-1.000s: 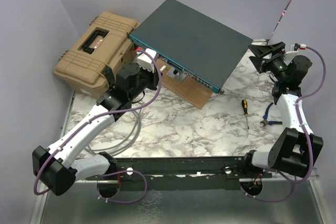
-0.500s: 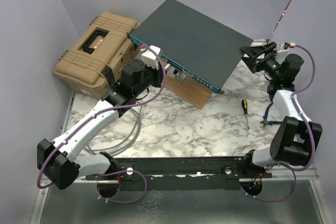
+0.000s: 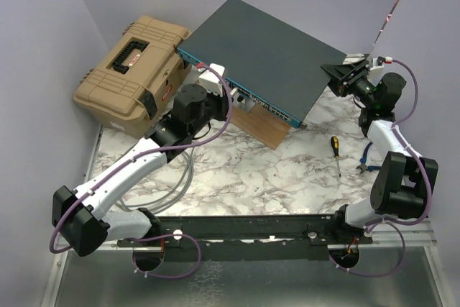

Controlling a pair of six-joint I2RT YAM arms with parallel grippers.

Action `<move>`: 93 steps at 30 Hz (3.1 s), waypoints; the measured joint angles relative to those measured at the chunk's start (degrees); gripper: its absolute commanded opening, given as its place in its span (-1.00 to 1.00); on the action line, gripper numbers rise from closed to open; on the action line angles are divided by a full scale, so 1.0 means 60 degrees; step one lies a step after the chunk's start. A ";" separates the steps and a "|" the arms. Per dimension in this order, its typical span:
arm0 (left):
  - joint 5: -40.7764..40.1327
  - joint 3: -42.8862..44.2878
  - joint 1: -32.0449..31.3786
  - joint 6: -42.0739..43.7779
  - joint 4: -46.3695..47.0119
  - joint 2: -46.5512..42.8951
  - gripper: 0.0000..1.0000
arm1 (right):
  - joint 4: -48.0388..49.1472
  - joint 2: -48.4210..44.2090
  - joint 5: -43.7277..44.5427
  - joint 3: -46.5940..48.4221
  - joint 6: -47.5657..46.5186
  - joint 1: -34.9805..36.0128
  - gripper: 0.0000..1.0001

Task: Insert the plug into the switch port
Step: Insert the connector into the switch port.

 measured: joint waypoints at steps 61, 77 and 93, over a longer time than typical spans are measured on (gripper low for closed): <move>-0.1865 0.0175 -0.0973 0.1497 0.0280 0.0178 -1.00 | 0.0295 0.0164 -0.0055 -0.0018 0.0324 0.0036 -0.90; -0.2725 0.0321 -0.1016 0.1668 -0.0299 0.0339 -1.00 | 0.0393 0.0204 -0.0076 -0.0018 0.0357 0.0036 -0.92; -0.2728 0.0747 -0.1016 0.1698 -0.0517 0.0463 -1.00 | 0.0503 0.0266 -0.0095 -0.0018 0.0441 0.0036 -0.93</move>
